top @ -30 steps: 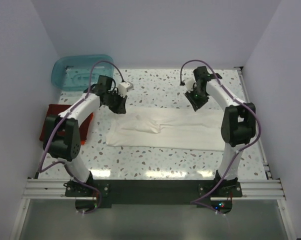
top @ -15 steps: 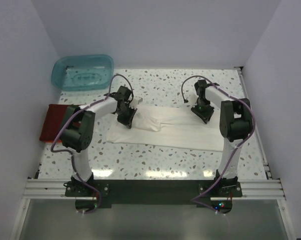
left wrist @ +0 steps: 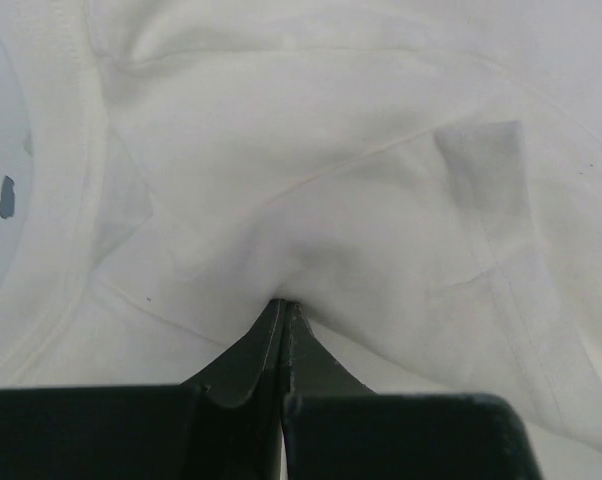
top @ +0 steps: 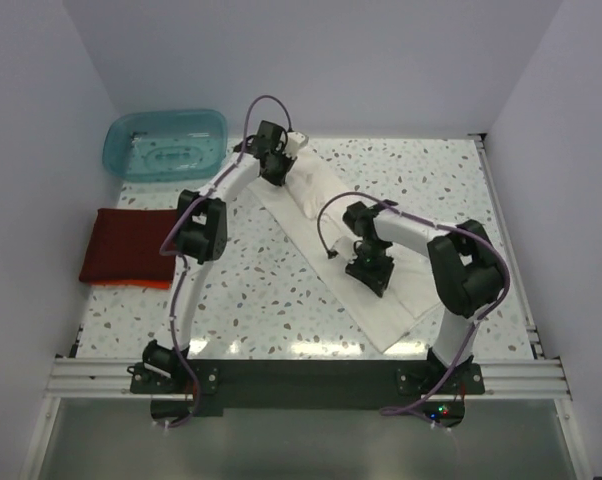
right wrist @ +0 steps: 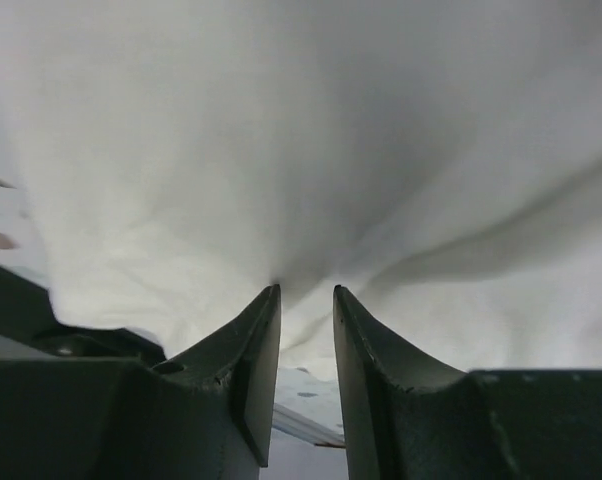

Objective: Fold and stack the t-shirts
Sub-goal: Fold the tshirt

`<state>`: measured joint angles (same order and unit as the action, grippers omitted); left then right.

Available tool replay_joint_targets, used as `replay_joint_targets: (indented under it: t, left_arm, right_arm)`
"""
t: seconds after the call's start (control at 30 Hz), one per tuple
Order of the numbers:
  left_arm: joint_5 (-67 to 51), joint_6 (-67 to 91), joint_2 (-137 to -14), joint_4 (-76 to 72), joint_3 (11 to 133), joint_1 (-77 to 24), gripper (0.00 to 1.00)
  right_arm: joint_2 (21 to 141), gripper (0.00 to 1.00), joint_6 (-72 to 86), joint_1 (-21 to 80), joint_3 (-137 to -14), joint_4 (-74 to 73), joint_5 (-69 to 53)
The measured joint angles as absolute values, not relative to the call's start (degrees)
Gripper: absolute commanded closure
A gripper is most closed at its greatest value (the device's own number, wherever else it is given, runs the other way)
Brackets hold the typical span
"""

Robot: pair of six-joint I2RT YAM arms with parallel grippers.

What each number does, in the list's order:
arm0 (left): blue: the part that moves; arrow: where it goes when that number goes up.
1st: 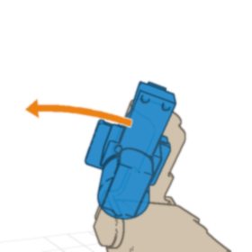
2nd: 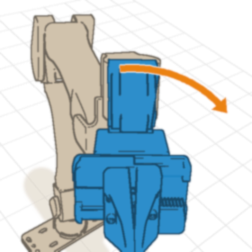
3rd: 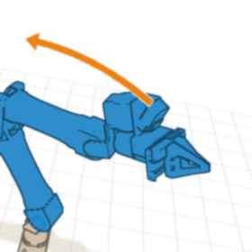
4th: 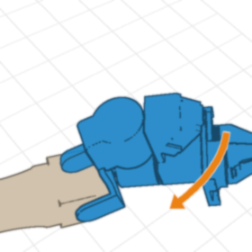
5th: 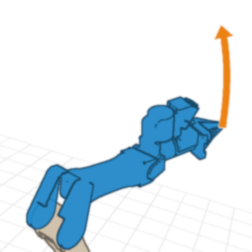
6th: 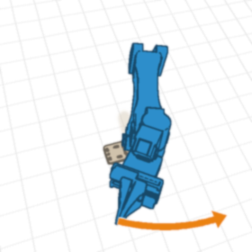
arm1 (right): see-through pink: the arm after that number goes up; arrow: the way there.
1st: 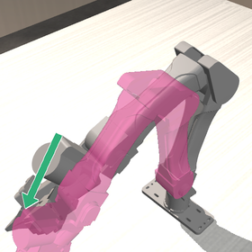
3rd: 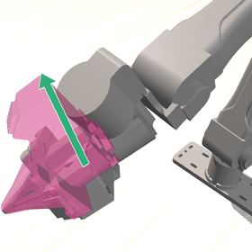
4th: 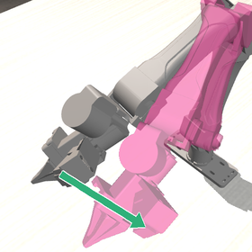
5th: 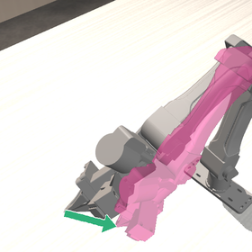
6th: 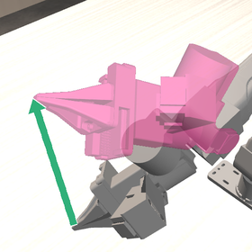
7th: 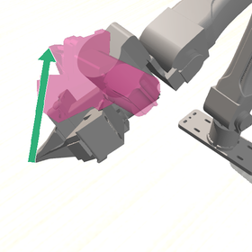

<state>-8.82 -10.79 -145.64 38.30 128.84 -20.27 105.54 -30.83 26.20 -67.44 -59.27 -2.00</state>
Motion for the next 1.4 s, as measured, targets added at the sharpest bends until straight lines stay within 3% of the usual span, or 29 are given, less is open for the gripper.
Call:
replay_joint_targets:
  t: [0.2, 0.47, 0.67, 0.93, 1.2, 1.4]
  left_arm:
    - [-8.7, -15.3, -143.3, 28.1, 122.4, -20.3, 0.89]
    - [-11.0, -11.7, -133.2, 27.0, 111.7, -20.3, 0.78]
    - [-15.3, -2.6, -123.1, 29.2, 102.7, -20.3, 0.82]
    - [-17.6, 4.6, -123.7, 30.7, 91.1, -21.3, 0.87]
    - [-17.8, 6.9, -126.3, 30.1, 94.5, -21.2, 0.9]
    - [-17.3, 5.3, -134.0, 31.2, 106.8, -19.0, 0.91]
  right_arm:
    - [104.6, 0.65, -25.4, 39.2, -71.5, -60.9, -13.6]
    - [98.0, 0.67, -27.6, 32.6, -77.1, -61.9, -15.5]
    - [99.0, 0.73, -33.7, 23.5, -74.7, -61.7, -7.4]
    - [105.6, 0.97, -38.5, 20.6, -70.5, -58.1, 0.8]
    - [108.0, 1.0, -38.6, 23.7, -67.6, -56.4, 4.0]
    - [107.0, 1.0, -35.0, 34.7, -65.1, -58.7, 2.3]
